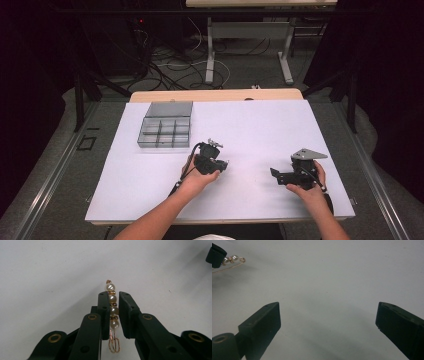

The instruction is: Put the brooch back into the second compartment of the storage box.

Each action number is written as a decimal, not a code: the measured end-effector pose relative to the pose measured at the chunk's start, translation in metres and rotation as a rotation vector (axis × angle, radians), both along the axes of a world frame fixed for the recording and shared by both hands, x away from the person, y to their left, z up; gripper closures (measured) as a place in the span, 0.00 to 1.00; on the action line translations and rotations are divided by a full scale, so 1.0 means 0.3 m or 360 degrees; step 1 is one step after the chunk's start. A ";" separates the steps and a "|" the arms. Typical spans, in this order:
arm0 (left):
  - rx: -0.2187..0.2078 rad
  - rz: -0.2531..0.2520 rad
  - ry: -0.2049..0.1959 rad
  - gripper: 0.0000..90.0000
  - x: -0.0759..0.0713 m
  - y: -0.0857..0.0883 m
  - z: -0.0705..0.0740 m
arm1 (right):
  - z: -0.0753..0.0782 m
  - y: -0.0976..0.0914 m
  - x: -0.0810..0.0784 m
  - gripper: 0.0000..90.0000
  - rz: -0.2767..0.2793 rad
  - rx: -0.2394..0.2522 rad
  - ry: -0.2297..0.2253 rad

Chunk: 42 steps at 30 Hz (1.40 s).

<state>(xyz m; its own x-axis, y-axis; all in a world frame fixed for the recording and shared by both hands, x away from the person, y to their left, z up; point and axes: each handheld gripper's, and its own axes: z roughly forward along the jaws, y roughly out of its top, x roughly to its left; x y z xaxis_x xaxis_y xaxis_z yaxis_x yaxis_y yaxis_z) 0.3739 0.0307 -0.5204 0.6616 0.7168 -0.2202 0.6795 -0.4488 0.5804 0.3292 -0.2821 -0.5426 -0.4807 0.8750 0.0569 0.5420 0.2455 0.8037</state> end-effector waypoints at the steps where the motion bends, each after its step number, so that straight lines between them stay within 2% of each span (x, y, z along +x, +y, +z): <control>1: 0.0006 0.0002 -0.0017 0.89 0.002 0.003 0.001 | 0.001 0.000 -0.001 0.06 -0.0007 -0.0001 0.0002; 4: 0.0014 0.0028 -0.0058 0.89 0.002 0.008 0.001 | 0.000 0.000 0.000 0.06 -0.0001 0.0000 -0.0001; 5: 0.0021 0.0007 -0.0050 0.89 0.005 0.014 0.005 | 0.000 0.000 0.000 0.06 -0.0001 0.0002 0.0000; 7: 0.0006 0.0035 -0.0079 0.89 0.007 0.016 0.005 | 0.000 0.000 0.000 0.06 -0.0002 0.0003 -0.0002; 8: 0.0013 0.0028 -0.0069 0.89 0.008 0.020 0.007 | 0.001 0.000 0.000 0.06 -0.0006 0.0003 -0.0001; 10: -0.0016 0.0063 -0.0088 0.89 0.008 0.021 0.006 | 0.001 0.000 0.000 0.06 -0.0007 0.0002 0.0001; 11: -0.0009 0.0045 -0.0083 0.89 0.011 0.025 0.008 | 0.000 -0.001 0.001 0.06 -0.0001 0.0006 -0.0002; 21: 0.0005 0.0069 -0.0099 0.89 0.029 0.056 0.020 | -0.001 -0.008 -0.002 0.06 -0.0016 0.0013 0.0006; 26: -0.0009 0.0064 -0.0096 0.89 0.040 0.079 0.029 | -0.001 -0.009 -0.004 0.06 -0.0021 0.0008 -0.0005; 27: -0.0028 0.0094 -0.0102 0.89 0.039 0.080 0.029 | 0.002 -0.010 -0.006 0.06 -0.0025 0.0003 -0.0010; 30: -0.0034 0.0093 -0.0102 0.89 0.047 0.096 0.038 | 0.001 -0.011 -0.006 0.06 -0.0025 0.0007 -0.0017; 31: -0.0026 0.0089 -0.0118 0.89 0.050 0.103 0.041 | 0.001 -0.012 -0.007 0.06 -0.0024 0.0004 -0.0019; 33: -0.0045 0.0103 -0.0096 0.89 0.056 0.115 0.045 | 0.002 -0.012 -0.009 0.06 -0.0037 0.0004 -0.0012; 37: -0.0041 0.0125 -0.0113 0.89 0.066 0.138 0.054 | 0.004 -0.015 -0.011 0.07 -0.0039 0.0002 -0.0027; 42: -0.0070 0.0149 -0.0143 0.89 0.078 0.170 0.071 | 0.006 -0.015 -0.016 0.07 -0.0045 -0.0002 -0.0044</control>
<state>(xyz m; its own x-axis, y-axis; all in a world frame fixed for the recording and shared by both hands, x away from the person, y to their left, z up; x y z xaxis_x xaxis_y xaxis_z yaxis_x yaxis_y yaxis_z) 0.3972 0.0816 -0.4992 0.6109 0.7672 -0.1953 0.6614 -0.3590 0.6586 0.3244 -0.2867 -0.5407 -0.4569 0.8885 0.0427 0.5265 0.2313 0.8181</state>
